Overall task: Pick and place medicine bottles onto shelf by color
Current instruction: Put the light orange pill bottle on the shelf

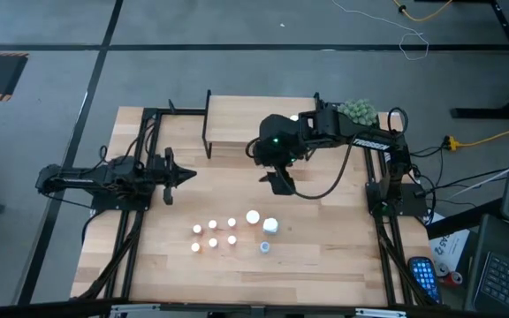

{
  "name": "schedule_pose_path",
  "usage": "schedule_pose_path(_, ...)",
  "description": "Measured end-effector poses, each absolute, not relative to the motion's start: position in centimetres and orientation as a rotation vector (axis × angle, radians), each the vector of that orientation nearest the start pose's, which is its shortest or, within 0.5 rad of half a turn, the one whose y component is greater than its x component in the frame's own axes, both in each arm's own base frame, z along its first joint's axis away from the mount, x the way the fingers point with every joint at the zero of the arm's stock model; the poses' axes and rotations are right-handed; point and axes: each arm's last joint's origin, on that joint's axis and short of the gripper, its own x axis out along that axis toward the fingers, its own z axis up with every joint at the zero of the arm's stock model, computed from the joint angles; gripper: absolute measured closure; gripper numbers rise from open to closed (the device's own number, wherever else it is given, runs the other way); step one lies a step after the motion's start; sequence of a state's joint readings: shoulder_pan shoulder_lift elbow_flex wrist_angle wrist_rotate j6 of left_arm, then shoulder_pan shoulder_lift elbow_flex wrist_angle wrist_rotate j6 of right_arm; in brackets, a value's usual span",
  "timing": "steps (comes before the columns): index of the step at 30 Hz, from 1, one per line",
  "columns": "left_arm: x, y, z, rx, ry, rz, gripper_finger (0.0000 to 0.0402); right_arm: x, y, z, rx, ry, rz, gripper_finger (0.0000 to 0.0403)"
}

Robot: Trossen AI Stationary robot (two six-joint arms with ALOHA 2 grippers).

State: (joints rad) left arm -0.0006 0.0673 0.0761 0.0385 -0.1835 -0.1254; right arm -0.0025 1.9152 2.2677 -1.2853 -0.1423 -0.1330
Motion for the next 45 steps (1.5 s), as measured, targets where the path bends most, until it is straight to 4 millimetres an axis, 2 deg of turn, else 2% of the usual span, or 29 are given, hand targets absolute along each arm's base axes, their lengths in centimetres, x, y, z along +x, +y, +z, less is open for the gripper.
schedule_pose_path(4,9.7,0.5,18.6,-0.164,-0.040,0.178,0.0401,37.6,0.3,41.6,-0.054,0.920,0.169,0.0162)
schedule_pose_path(8,9.7,0.5,18.6,-0.183,-0.039,0.178,0.0401,37.7,0.3,41.6,0.021,0.919,0.131,0.0162)
schedule_pose_path(13,9.7,0.5,18.6,-0.183,-0.039,0.178,0.0401,38.8,0.3,40.5,0.081,0.941,0.102,0.0162)
schedule_pose_path(19,9.7,0.5,18.6,-0.184,-0.039,0.178,0.0401,40.6,2.3,37.2,0.084,1.081,0.083,0.0162)
schedule_pose_path(26,9.7,0.5,18.6,-0.185,-0.039,0.178,0.0401,40.9,5.9,33.6,-0.084,1.284,-0.026,0.0162)
schedule_pose_path(33,9.7,0.5,18.6,-0.184,-0.039,0.178,0.0401,42.4,8.9,31.6,-0.128,1.246,0.033,0.0162)
schedule_pose_path(40,9.7,0.5,18.5,-0.183,-0.037,0.178,0.0401,44.4,10.5,28.5,-0.133,1.246,0.043,0.0162)
schedule_pose_path(45,9.7,0.5,18.5,-0.183,-0.036,0.179,0.0401,45.5,10.9,26.4,-0.061,1.261,-0.010,0.0162)
